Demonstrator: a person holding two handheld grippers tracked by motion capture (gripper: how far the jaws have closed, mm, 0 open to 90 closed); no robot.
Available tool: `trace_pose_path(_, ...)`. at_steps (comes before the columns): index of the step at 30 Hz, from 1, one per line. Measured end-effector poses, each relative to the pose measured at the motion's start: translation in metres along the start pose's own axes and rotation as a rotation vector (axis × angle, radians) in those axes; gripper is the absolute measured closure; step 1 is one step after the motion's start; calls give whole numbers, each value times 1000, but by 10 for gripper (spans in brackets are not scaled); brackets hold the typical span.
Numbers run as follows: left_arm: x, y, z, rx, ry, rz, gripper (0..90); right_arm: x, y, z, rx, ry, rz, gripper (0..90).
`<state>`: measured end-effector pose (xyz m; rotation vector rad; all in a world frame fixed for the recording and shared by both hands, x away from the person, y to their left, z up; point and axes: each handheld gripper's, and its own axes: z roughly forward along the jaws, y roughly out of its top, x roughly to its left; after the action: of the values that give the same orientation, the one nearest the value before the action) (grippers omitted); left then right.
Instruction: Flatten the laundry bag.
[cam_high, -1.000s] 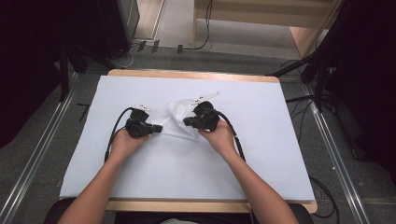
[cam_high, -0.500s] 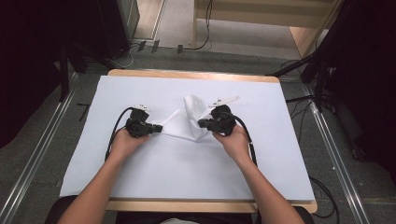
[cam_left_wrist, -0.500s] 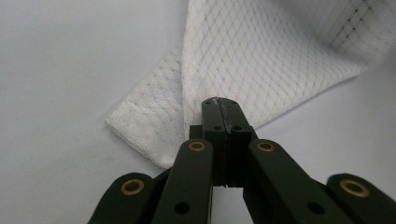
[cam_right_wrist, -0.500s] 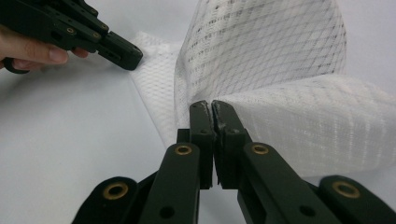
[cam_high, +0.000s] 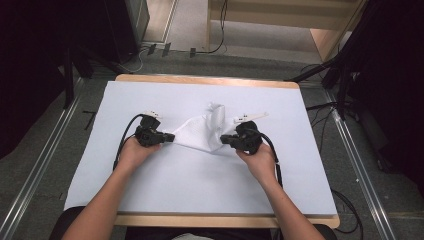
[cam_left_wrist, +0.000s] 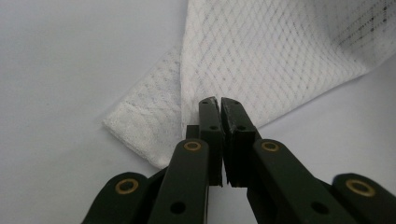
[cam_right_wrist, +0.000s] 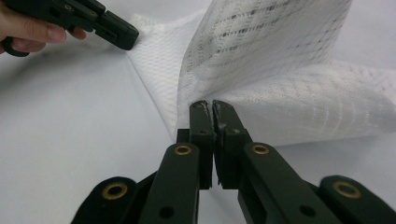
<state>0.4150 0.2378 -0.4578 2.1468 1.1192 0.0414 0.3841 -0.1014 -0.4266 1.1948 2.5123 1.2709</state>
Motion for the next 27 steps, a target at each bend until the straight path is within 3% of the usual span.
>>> trace_pose_path(7,2,2,1,3,-14,-9,873,-2,-13,-7,13,-13,19,865)
trace_pose_path(15,2,3,0,11,-41,-26,809,-6,-22,-26,-21,-30,36,793)
trace_pose_path(27,-1,7,-14,-34,-65,-26,727,-15,-12,-36,-77,-38,56,735)
